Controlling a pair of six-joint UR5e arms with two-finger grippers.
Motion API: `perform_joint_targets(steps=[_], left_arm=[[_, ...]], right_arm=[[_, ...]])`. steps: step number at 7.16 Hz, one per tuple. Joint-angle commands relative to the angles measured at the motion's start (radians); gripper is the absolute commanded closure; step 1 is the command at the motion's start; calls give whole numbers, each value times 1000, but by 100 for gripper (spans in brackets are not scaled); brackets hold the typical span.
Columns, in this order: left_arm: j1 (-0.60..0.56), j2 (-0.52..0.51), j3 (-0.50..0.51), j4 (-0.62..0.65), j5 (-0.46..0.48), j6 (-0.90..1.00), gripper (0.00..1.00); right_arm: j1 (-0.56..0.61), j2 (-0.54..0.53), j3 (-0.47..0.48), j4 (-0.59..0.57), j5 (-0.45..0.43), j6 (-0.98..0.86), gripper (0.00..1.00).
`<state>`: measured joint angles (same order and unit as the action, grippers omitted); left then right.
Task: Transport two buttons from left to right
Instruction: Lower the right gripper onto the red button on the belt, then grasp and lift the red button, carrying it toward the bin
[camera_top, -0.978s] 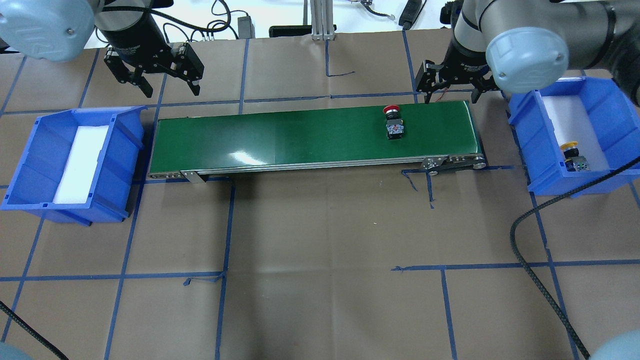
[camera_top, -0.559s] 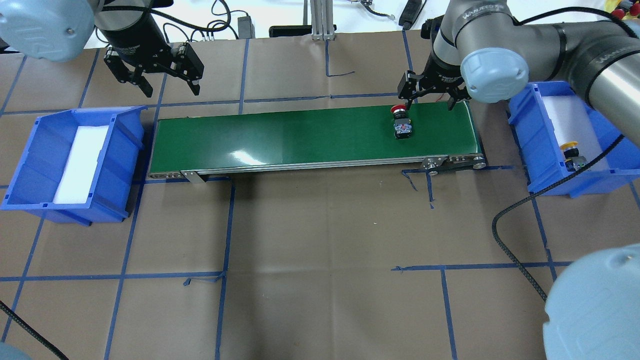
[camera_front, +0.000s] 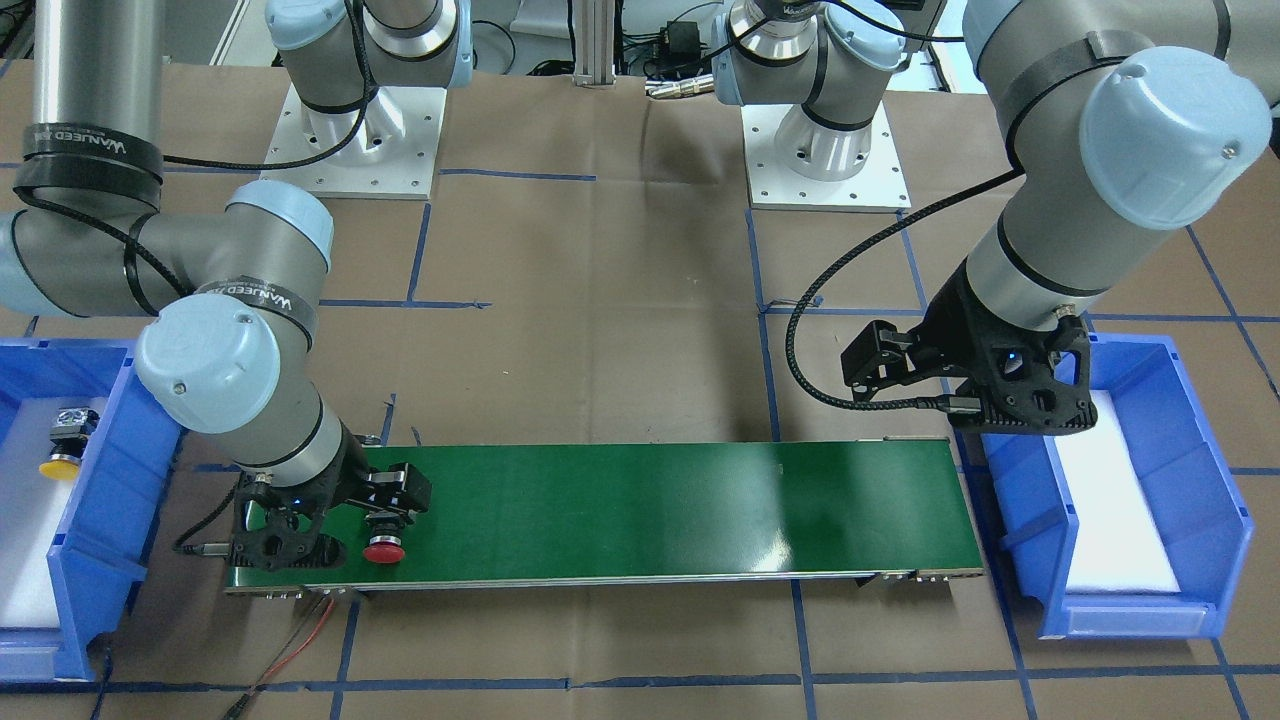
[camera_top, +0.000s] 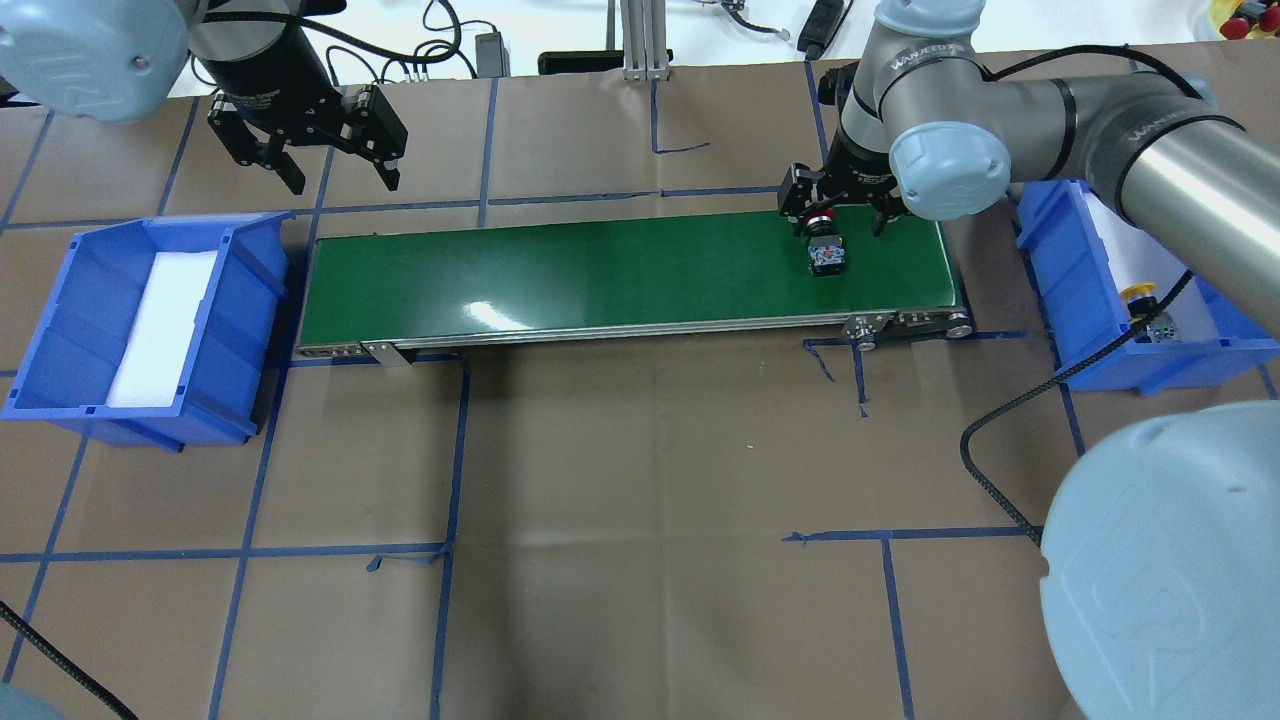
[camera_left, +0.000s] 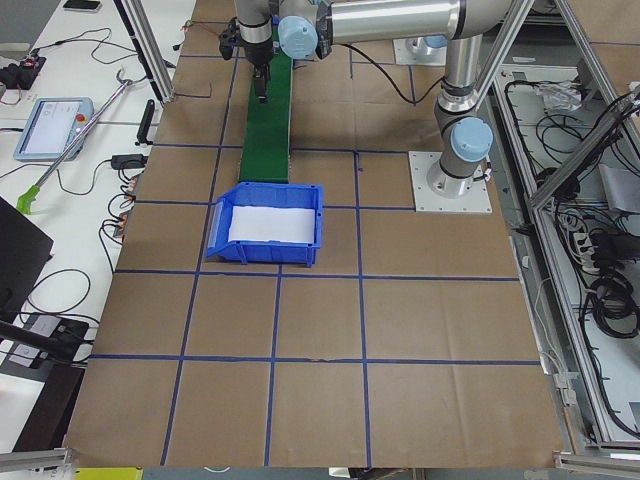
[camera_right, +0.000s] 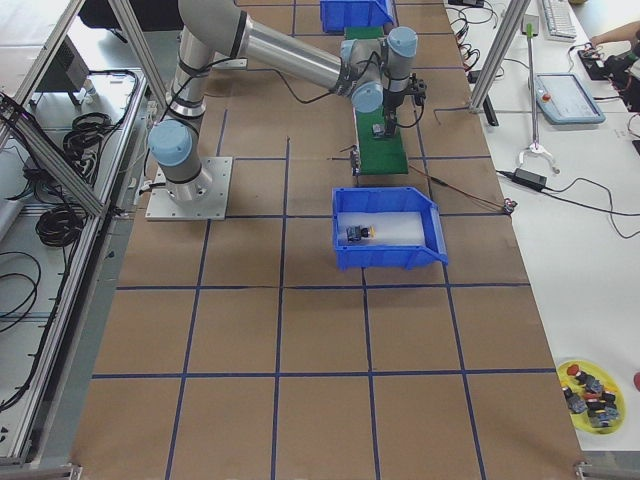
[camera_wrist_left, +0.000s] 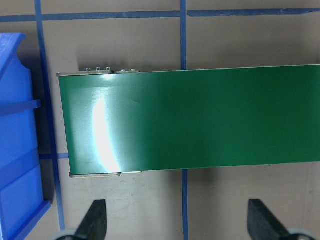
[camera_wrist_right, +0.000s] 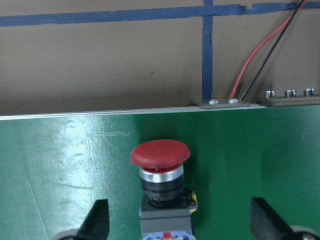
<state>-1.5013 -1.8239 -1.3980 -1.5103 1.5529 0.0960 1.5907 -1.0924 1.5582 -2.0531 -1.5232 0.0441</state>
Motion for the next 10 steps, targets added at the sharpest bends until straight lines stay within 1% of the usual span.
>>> perform_joint_targets(steps=[1,2,3,4,5,6,7,8,9,10], left_arm=[[0,0,-1,-1,-1,-1,0],[1,-2,1,1,-1,-1,0],[0,0,1,1,-1,1,0],[1,0,-1,-1,-1,1,0],[1,0,-1,1,-1,1,0],[1,0,-1,-1,-1,1,0],[1,0,-1,-1,-1,1,0],[1,-2,-1,-1,1,1,0],[1,0,-1,-1,0,-1,0],[0,0,-1,-1,-1,-1,0]], right_arm=[[0,17,5,1,-9,-3,9],[-1,19,2,5,-15,-9,48],[-3,16,2,13,-17,-9,79],[-5,9,-1,30,-20,-9,93],[-9,3,-4,42,-59,-18,95],[-26,-35,-6,78,-119,-77,95],[-69,-75,-10,88,-124,-146,95],[-121,-105,-57,93,-124,-208,95],[-182,-124,-143,176,-124,-283,95],[-254,-124,-241,288,-123,-332,95]])
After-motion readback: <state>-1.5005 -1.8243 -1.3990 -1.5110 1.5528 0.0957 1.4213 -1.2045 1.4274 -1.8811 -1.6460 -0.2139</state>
